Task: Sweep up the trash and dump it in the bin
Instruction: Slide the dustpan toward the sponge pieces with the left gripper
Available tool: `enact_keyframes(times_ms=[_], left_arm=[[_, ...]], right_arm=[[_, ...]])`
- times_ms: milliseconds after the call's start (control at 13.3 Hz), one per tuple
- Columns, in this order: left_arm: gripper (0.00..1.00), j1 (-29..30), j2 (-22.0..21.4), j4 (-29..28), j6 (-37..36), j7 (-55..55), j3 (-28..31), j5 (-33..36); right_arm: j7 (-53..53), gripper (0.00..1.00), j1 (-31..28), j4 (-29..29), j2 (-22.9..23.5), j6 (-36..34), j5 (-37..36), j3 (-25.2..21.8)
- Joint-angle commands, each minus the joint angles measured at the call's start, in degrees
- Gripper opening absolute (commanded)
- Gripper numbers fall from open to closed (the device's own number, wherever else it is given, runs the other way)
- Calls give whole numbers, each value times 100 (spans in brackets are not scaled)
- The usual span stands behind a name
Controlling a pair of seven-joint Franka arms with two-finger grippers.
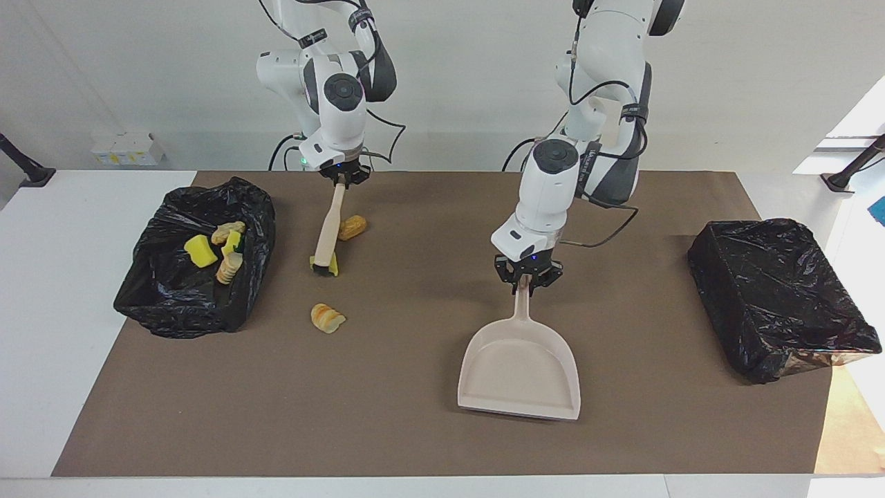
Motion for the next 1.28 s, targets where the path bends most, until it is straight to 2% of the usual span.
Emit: enact_keyframes(times_ms=[0,226,376,602,752,978,1204], left_arm=[[0,409,-458,80,-749,1221,-37,56],[0,753,-784,53,-1453,3267,-28,-50],[0,833,-899,9,-1875,4089,-28,-68],[0,851,-1153,-385,-1877,5185,-28,-68],[0,948,-1215,-500,-1868,6162,-28,-68],[0,1070,-1522,-1061,-1763,7086,-28,-68],[0,948,-1786,-1676,-1500,7361,-45,-68]], right_arm=[[618,0,99,917,743,-61,161,54],[1016,0,399,1331,727,-718,143,54],[1016,0,399,1481,631,-1227,143,45],[1358,0,399,1210,307,-1738,161,45],[1438,0,564,798,-71,-1705,571,54],[1763,0,819,112,-660,-1442,1082,45],[1703,0,812,-39,-697,-1118,1172,45]])
